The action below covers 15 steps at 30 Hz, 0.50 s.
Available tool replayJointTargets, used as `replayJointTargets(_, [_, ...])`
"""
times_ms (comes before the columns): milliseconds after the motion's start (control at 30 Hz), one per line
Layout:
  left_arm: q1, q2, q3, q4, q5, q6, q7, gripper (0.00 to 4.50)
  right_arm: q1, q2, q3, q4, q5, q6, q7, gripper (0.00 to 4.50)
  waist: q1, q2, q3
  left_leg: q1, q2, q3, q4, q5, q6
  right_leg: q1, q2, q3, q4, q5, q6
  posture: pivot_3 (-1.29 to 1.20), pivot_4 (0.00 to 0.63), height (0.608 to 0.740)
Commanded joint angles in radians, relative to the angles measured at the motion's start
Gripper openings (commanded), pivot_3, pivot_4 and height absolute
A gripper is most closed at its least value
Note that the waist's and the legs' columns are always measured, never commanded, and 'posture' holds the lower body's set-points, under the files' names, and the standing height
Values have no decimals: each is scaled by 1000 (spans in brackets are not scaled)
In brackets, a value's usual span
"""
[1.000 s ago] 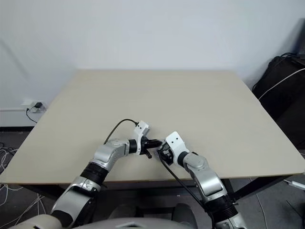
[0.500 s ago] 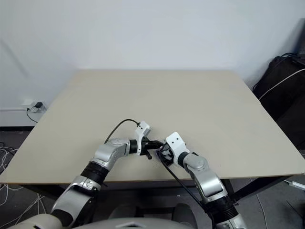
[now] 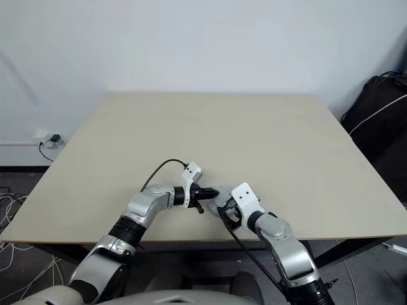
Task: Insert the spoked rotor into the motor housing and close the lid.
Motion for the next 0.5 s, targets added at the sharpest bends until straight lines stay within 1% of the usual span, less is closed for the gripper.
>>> replayJointTargets(33, [14,-1,-19,2,20,12,10,0,56,-36,-37,-13,26,59,23,4472,2,0,0,0,0,0,0,0,0,0,0,0,0,0,0,0,0,740])
replayJointTargets(133, [15,-2,-20,3,20,11,9,0,91,-34,-100,-74,100,45,63,4472,8,-1,1,-1,0,0,0,0,0,0,0,0,-1,0,0,0,0,740])
replayJointTargets(200, [15,-1,-21,4,21,10,7,0,102,1,-159,-102,165,47,65,4472,11,-1,4,-1,0,0,0,0,0,-1,0,-1,-2,0,0,0,0,740])
replayJointTargets(333, [15,0,-22,5,21,9,2,0,86,153,-314,-93,319,116,-2,4472,13,3,6,-3,0,-1,0,0,0,-2,1,-1,-1,0,0,0,0,740])
replayJointTargets(500, [16,1,-21,5,20,11,1,0,35,291,-435,-39,434,232,-108,4472,14,4,7,-5,0,-1,0,0,0,-3,0,-1,-3,0,0,0,0,740])
